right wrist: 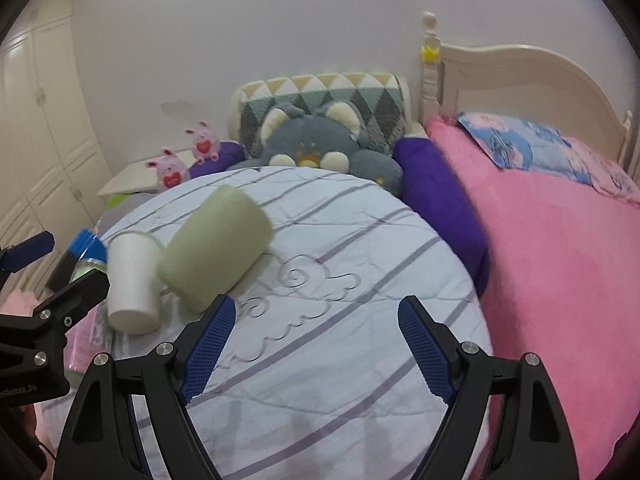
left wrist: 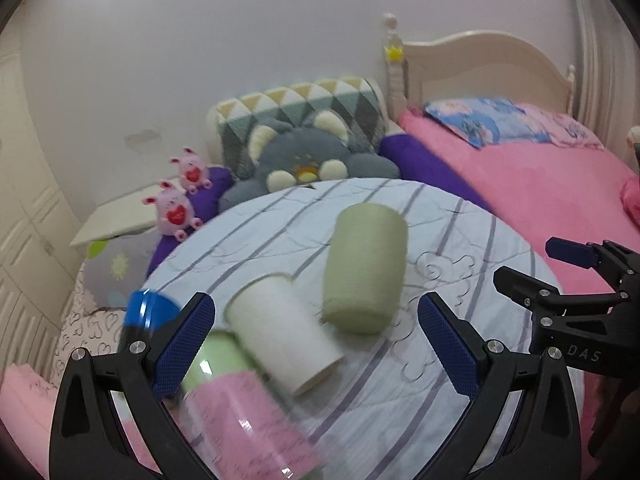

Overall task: Flip cup upright
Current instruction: 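Move the left gripper down over the lying pale green cup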

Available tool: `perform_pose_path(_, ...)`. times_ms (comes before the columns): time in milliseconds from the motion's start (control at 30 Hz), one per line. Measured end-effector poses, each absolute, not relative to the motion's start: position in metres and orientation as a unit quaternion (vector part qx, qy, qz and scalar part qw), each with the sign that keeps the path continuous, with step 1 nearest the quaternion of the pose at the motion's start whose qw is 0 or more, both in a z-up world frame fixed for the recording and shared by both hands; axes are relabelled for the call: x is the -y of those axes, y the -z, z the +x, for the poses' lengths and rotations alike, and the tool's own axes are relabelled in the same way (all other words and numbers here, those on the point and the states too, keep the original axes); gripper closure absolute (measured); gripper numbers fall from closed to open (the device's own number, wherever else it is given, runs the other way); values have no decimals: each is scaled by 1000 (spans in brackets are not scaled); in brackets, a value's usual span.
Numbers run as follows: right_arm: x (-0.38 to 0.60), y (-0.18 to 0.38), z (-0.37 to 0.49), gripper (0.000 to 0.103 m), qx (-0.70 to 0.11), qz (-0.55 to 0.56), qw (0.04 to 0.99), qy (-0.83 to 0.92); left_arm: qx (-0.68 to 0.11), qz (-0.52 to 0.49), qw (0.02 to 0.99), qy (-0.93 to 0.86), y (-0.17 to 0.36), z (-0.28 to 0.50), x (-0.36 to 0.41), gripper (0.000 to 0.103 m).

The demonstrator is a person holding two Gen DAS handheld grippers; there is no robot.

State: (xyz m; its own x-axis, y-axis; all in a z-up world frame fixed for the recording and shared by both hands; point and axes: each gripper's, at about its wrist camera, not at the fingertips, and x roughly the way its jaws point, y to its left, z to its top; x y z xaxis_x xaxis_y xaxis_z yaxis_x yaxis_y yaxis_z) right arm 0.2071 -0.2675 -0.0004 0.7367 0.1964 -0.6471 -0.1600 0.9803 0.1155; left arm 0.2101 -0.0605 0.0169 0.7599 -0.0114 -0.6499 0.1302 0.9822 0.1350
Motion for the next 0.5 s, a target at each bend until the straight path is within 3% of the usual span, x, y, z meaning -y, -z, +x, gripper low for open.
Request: perform_pose_path(500, 308, 22, 272, 18, -453, 76, 885, -80, -464, 147, 869, 90, 7, 299, 123, 0)
